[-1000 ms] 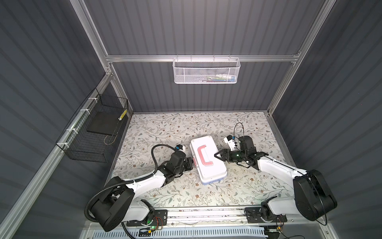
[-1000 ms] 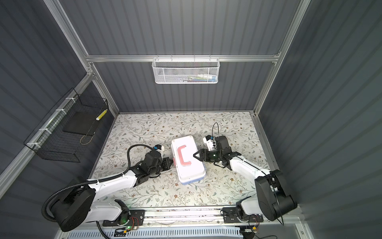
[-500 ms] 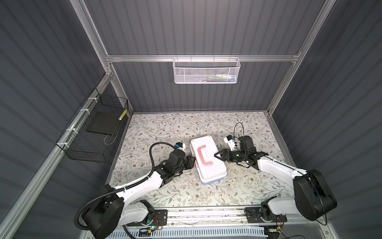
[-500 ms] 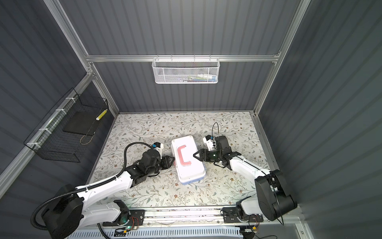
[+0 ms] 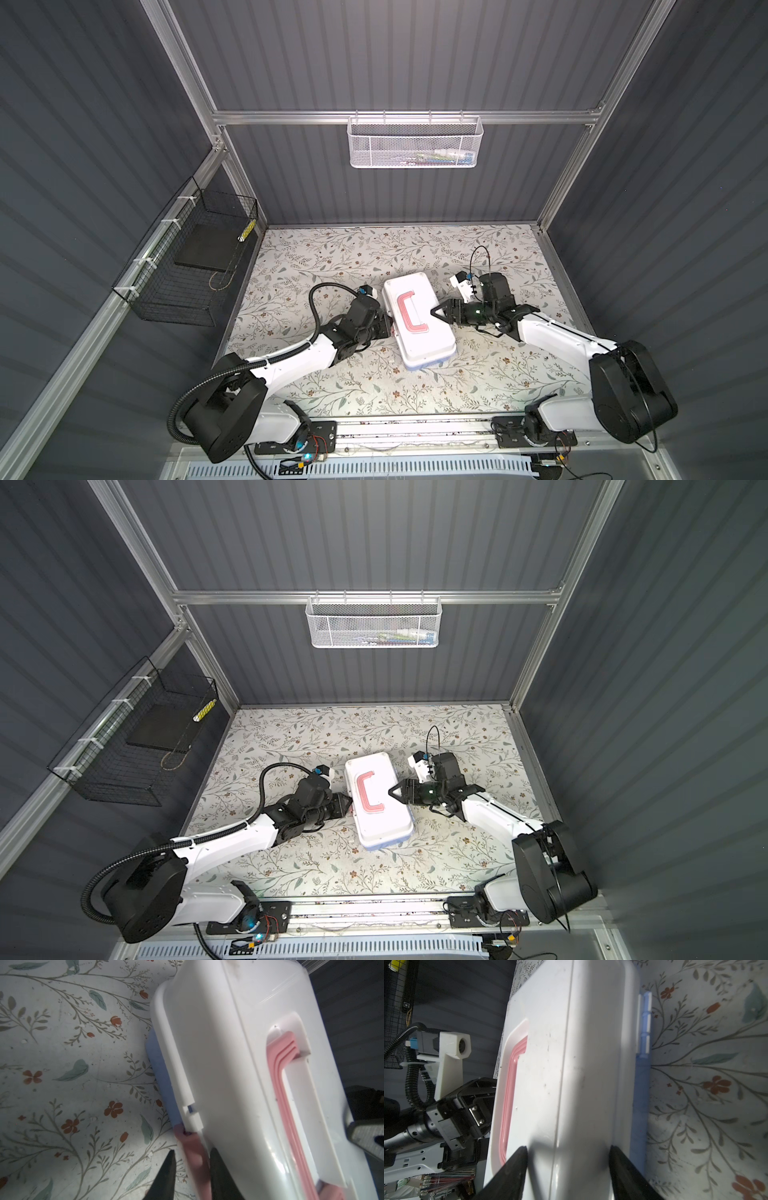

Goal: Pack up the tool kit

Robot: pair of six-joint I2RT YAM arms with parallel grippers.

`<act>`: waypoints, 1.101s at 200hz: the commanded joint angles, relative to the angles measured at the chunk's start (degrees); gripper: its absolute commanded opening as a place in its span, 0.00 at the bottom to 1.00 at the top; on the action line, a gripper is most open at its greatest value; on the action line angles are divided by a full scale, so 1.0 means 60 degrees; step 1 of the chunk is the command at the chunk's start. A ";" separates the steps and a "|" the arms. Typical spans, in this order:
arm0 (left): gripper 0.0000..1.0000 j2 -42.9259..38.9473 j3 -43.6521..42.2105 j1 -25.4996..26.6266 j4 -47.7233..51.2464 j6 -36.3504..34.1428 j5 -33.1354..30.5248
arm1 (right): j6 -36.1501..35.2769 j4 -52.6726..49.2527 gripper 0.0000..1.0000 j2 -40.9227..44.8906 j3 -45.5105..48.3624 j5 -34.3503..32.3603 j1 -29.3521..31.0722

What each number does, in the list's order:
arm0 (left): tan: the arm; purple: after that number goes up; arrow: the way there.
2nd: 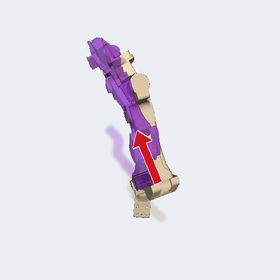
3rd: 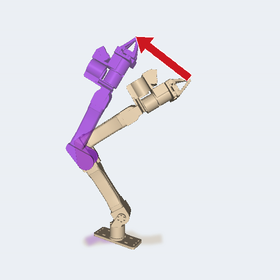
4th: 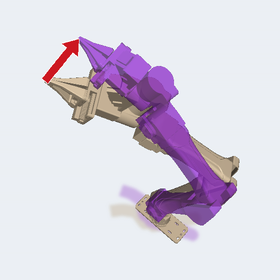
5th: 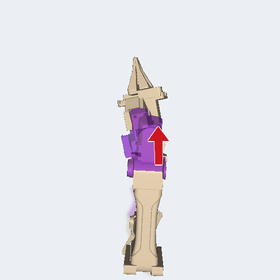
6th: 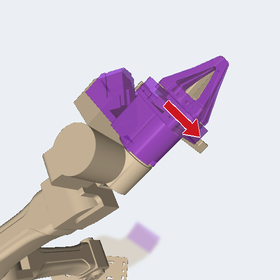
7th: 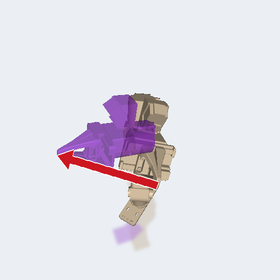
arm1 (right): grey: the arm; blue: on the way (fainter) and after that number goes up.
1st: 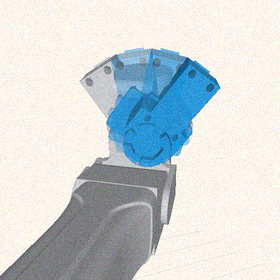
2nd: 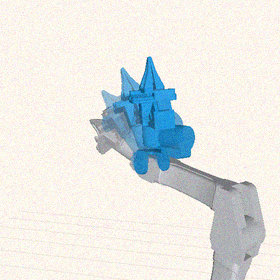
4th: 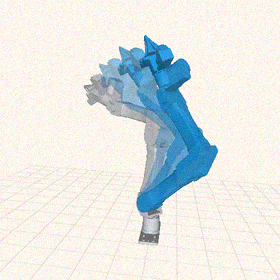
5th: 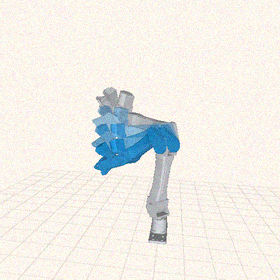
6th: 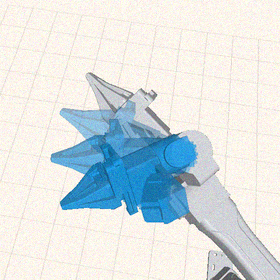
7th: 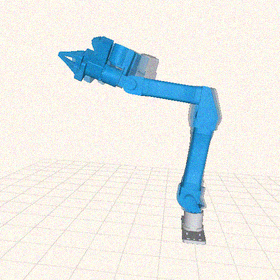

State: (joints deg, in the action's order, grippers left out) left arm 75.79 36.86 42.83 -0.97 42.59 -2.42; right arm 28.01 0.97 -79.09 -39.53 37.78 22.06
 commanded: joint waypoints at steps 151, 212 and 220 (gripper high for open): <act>0.57 0.0003 -0.0617 0.0072 0.0247 -0.0907 -0.1329 | -0.0339 -0.1155 0.64 0.0234 -0.0280 0.0012 0.0158; 0.99 -0.0796 -0.2790 0.0727 -0.1911 -0.2859 -0.1282 | -0.0434 -0.1001 0.65 0.0155 -0.0277 0.0086 0.0156; 1.00 -0.0749 -0.2974 0.0885 -0.2349 -0.3017 -0.1445 | -0.0443 -0.1003 0.65 0.0184 -0.0240 0.0080 0.0153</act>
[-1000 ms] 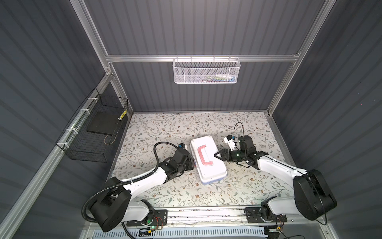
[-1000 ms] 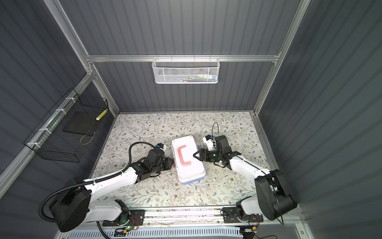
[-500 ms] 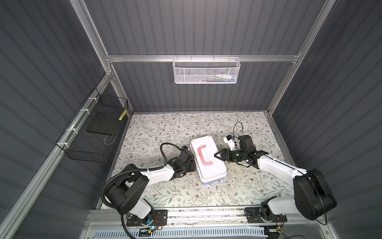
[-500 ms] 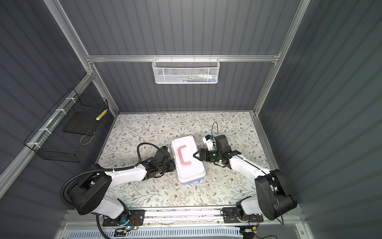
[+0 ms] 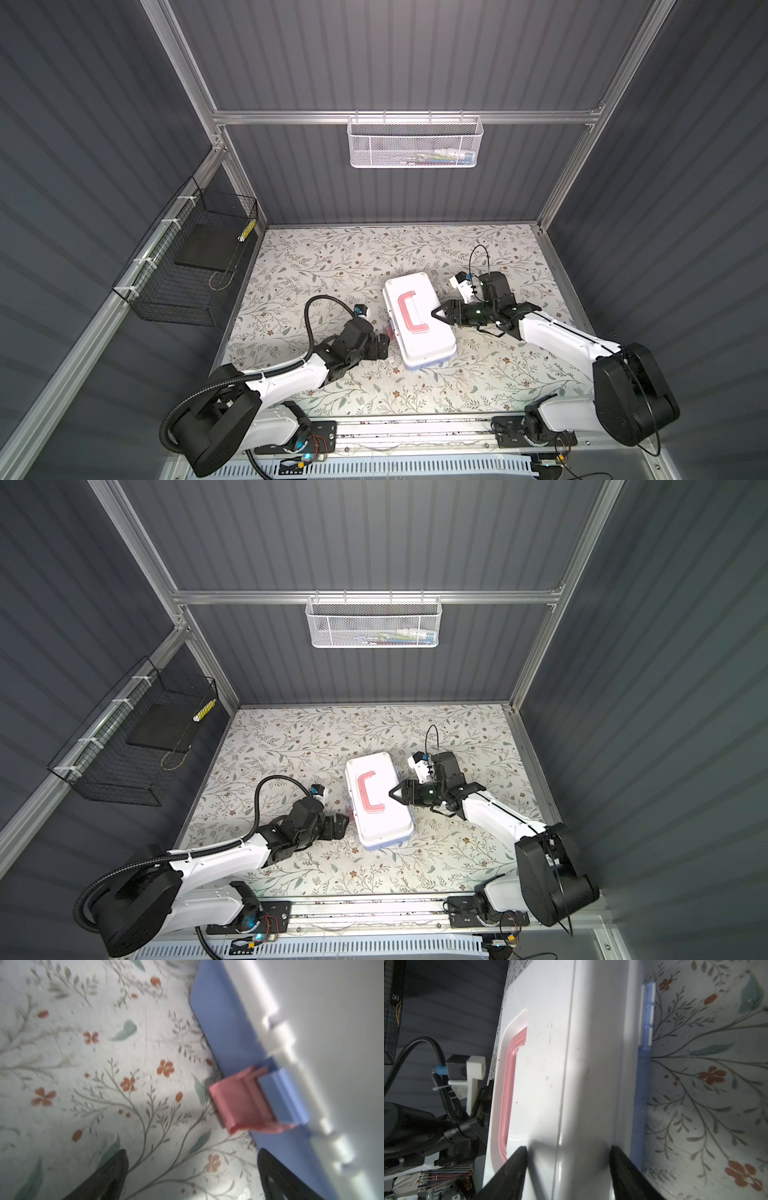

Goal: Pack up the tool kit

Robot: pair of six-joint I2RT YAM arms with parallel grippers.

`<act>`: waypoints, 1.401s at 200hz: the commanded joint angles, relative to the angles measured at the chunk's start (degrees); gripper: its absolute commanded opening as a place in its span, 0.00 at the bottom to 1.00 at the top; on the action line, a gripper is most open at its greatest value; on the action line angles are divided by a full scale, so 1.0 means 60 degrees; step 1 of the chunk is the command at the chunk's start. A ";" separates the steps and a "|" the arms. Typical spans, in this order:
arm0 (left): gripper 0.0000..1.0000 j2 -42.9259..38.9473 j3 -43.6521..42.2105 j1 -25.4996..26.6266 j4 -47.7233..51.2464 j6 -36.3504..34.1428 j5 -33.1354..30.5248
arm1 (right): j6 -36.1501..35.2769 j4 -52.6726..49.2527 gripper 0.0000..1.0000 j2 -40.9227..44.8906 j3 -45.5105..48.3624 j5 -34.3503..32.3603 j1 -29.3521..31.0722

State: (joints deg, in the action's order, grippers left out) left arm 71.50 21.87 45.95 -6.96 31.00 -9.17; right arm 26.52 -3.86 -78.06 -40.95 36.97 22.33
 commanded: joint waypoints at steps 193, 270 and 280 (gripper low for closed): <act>1.00 0.1906 0.0647 0.0486 -0.2104 -0.1481 -0.3267 | -0.0276 -0.0381 0.65 0.0032 -0.0009 0.0222 0.0112; 0.97 0.1330 0.0344 0.0476 -0.2655 -0.0727 -0.3400 | -0.0232 -0.0232 0.65 0.0086 0.0006 0.0327 0.0107; 0.93 0.1095 0.0137 0.0471 -0.2881 -0.0538 -0.3269 | -0.0244 -0.0228 0.65 0.0127 0.0028 0.0302 0.0099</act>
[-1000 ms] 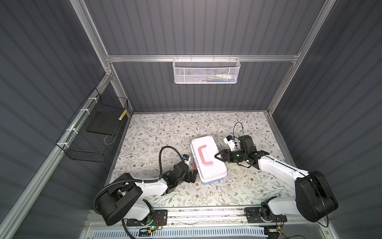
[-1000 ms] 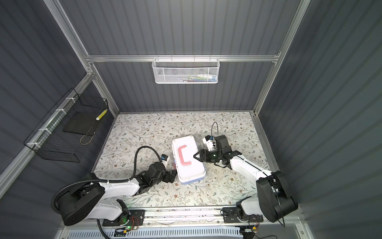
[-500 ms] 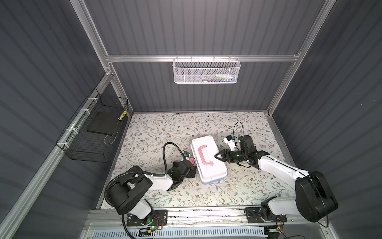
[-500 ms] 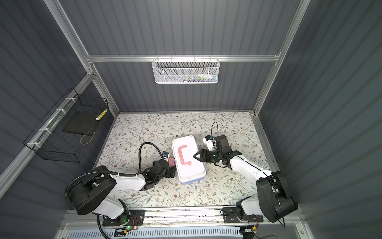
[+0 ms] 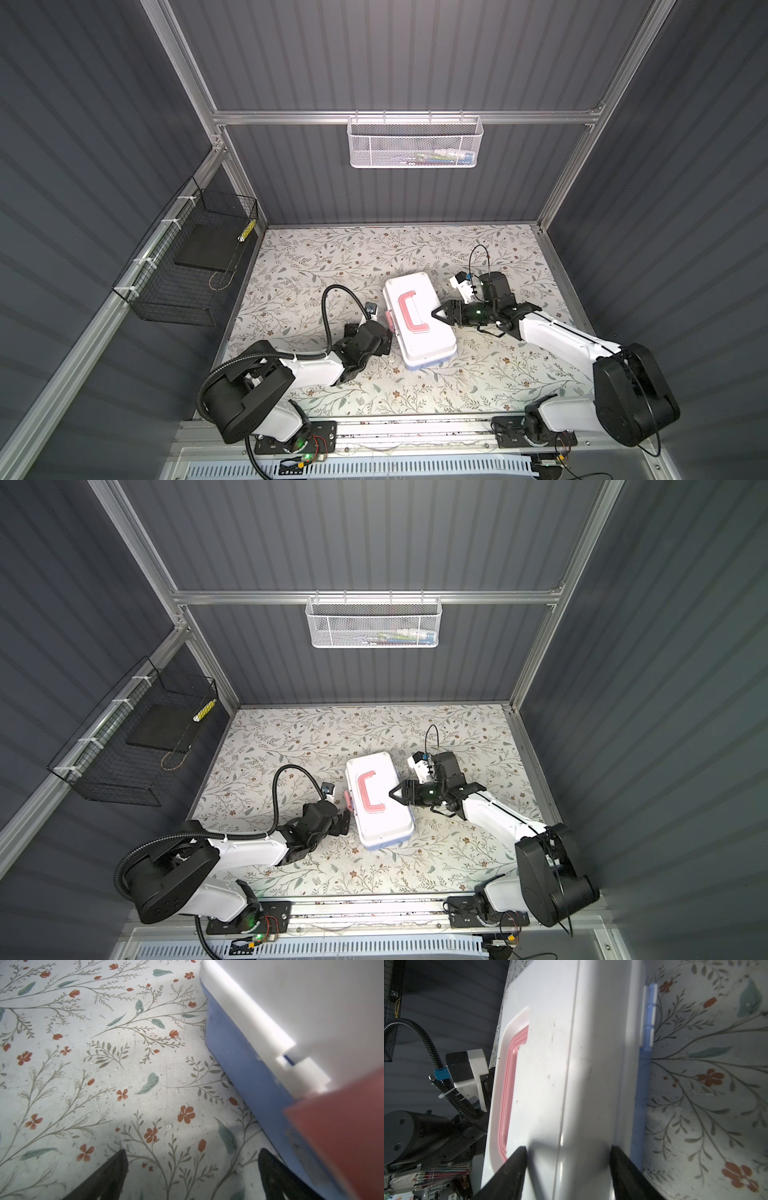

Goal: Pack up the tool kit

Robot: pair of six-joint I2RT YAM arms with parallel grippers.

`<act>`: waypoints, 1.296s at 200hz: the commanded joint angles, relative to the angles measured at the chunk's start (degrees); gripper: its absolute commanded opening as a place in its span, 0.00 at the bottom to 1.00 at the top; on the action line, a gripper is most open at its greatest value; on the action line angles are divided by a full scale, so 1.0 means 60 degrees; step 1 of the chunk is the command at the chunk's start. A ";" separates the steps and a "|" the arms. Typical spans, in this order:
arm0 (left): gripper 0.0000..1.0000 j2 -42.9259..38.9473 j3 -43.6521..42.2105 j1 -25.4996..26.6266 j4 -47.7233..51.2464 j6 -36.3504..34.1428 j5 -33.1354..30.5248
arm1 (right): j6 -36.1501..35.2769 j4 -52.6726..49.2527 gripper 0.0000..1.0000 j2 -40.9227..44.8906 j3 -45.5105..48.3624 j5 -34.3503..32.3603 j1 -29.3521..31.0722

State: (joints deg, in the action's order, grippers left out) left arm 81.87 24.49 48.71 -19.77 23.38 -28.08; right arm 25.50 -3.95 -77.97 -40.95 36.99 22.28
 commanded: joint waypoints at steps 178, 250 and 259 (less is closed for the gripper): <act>0.45 -0.0160 -0.1899 -0.0499 -0.6488 0.5700 0.3818 | 0.0076 0.0218 0.65 0.0251 0.0255 0.0472 0.0123; 0.21 0.2044 -0.1792 -0.0503 -1.0359 0.6405 0.4840 | 0.0055 0.0218 0.64 0.0237 0.0196 0.0531 0.0111; 0.19 0.2314 -0.1804 -0.0502 -1.0779 0.6498 0.4909 | 0.0050 0.0196 0.65 0.0251 0.0197 0.0532 0.0109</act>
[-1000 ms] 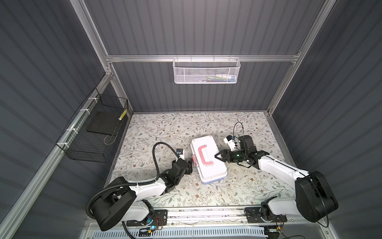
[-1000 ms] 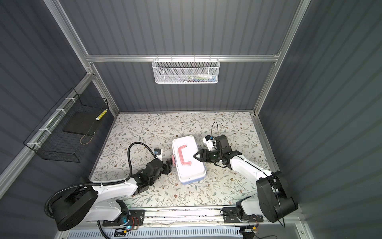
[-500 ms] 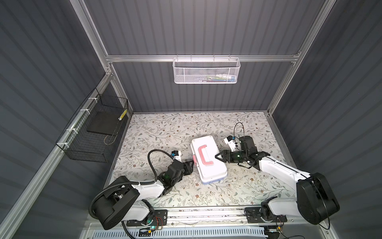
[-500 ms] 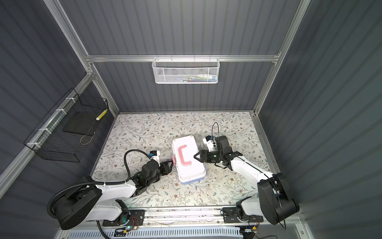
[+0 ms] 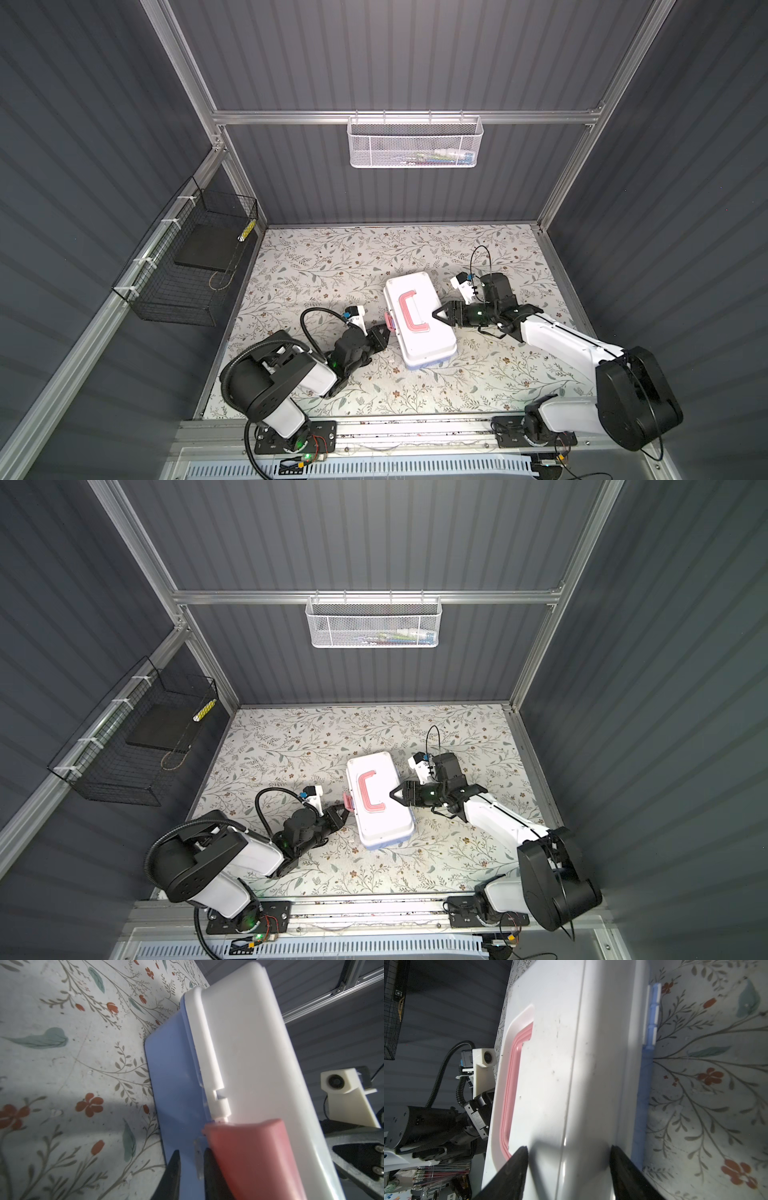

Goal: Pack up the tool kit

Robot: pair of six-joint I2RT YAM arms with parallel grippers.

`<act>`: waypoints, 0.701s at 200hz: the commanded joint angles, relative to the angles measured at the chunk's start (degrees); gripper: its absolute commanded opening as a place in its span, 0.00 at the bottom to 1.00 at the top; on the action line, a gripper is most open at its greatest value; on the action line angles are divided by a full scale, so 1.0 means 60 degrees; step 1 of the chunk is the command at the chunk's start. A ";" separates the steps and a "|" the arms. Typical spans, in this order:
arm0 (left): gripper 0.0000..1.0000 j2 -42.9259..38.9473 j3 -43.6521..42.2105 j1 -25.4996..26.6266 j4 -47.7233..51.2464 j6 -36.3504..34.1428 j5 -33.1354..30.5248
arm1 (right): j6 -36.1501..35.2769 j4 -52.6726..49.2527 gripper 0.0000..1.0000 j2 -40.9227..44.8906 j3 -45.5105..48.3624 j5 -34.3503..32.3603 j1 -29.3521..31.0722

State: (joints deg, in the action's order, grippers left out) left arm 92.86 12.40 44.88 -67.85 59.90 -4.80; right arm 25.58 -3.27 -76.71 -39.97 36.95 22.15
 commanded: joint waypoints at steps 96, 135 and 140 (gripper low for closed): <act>0.26 -0.2805 0.1049 0.0197 0.3443 -0.1080 0.0105 | 0.0070 0.0105 0.65 0.0086 0.0079 0.0486 0.0144; 0.26 -0.2132 0.0979 0.0191 0.2532 -0.0936 0.0596 | 0.0094 0.0214 0.65 -0.0033 0.0068 0.0572 0.0138; 0.25 -0.1899 0.0993 0.0200 0.2179 -0.0839 0.0761 | 0.0095 0.0208 0.65 -0.0035 0.0062 0.0578 0.0139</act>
State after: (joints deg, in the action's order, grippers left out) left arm 76.93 17.34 45.71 -52.80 55.86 -4.36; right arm 25.82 -3.25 -76.60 -39.97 37.17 22.31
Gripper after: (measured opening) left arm 0.265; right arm 0.646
